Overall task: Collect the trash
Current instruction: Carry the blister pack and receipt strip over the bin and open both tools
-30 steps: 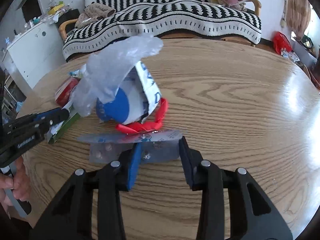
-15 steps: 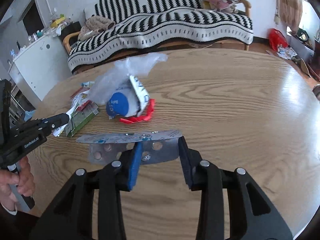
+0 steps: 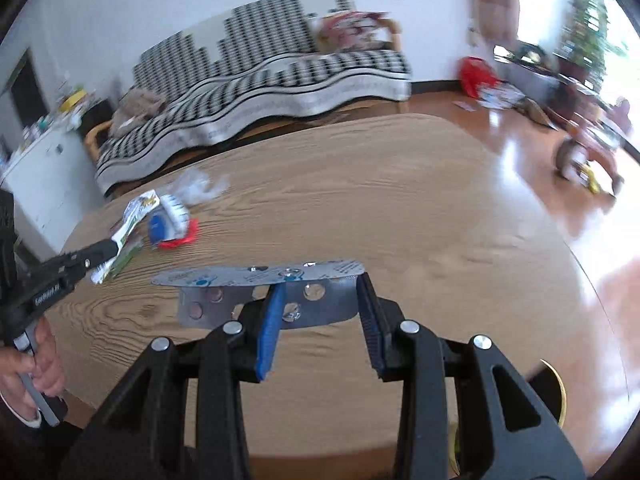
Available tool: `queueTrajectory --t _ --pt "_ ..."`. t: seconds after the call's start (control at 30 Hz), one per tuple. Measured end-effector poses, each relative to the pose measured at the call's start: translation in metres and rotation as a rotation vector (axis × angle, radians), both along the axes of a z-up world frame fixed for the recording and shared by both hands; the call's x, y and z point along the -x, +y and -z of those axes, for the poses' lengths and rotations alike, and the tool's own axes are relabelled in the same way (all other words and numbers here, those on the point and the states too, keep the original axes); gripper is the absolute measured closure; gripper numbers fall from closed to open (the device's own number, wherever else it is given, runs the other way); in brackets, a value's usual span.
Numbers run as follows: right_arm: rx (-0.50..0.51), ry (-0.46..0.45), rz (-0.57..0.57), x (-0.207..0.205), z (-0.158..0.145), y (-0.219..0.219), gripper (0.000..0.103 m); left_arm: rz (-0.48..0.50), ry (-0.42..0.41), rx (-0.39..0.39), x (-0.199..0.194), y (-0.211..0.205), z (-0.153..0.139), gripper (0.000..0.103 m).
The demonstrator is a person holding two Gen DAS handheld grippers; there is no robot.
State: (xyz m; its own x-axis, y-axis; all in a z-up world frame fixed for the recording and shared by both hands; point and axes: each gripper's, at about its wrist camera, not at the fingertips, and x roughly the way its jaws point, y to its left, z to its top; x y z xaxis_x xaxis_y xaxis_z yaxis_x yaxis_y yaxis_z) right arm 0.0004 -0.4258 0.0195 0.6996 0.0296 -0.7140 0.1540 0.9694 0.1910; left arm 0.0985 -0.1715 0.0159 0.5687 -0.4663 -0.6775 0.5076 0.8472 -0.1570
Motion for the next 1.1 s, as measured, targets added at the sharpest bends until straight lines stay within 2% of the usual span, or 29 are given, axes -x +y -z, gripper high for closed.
queueTrajectory --t 0.23,0.43,0.53,0.8,0.93,1.1 --pt "0.005 0.028 0.232 0.08 0.004 -0.097 0.066 0.231 0.048 0.039 0.048 -0.111 0.017 0.093" --pt "-0.014 0.084 0.422 0.144 0.023 -0.166 0.066 0.44 0.078 0.051 0.101 -0.19 0.038 0.093" --pt "-0.004 0.147 0.511 0.173 0.038 -0.191 0.066 0.524 0.102 0.043 0.126 -0.222 0.053 0.093" --pt "-0.032 0.307 0.62 0.206 0.081 -0.235 0.066 0.641 0.145 -0.013 0.166 -0.272 0.093 0.093" --pt "-0.043 0.329 0.623 0.209 0.089 -0.242 0.066 0.658 0.176 -0.04 0.171 -0.286 0.112 0.093" --pt "-0.066 0.331 0.619 0.204 0.092 -0.248 0.066 0.662 0.191 -0.053 0.17 -0.293 0.12 0.093"
